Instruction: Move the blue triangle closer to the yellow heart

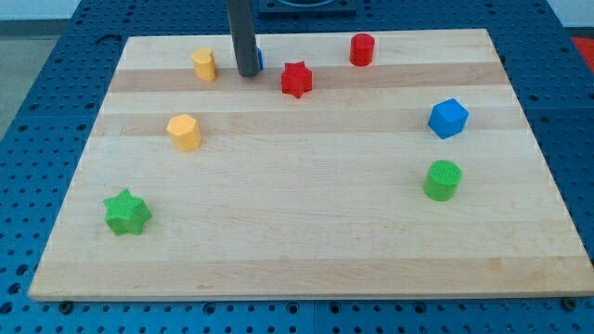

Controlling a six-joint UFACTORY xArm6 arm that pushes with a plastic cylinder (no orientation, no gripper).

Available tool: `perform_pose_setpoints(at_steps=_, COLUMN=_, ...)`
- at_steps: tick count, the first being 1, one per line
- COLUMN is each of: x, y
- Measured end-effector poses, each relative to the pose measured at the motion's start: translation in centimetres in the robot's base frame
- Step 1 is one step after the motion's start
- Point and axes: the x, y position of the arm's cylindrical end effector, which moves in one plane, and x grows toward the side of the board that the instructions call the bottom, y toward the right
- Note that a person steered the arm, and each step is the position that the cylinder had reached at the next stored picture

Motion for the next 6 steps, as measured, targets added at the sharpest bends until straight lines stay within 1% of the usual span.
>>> perform_pose_setpoints(at_steps=1, x=-1.4, y=0.5)
perform_pose_setpoints(at_steps=3, x=-1.5, y=6.0)
perform_pose_setpoints(at_steps=4, x=-2.8, y=5.9)
perform_pose_setpoints(at_steps=5, x=-4.2, y=4.1)
perform_pose_setpoints(at_steps=6, x=-4.9, y=0.0)
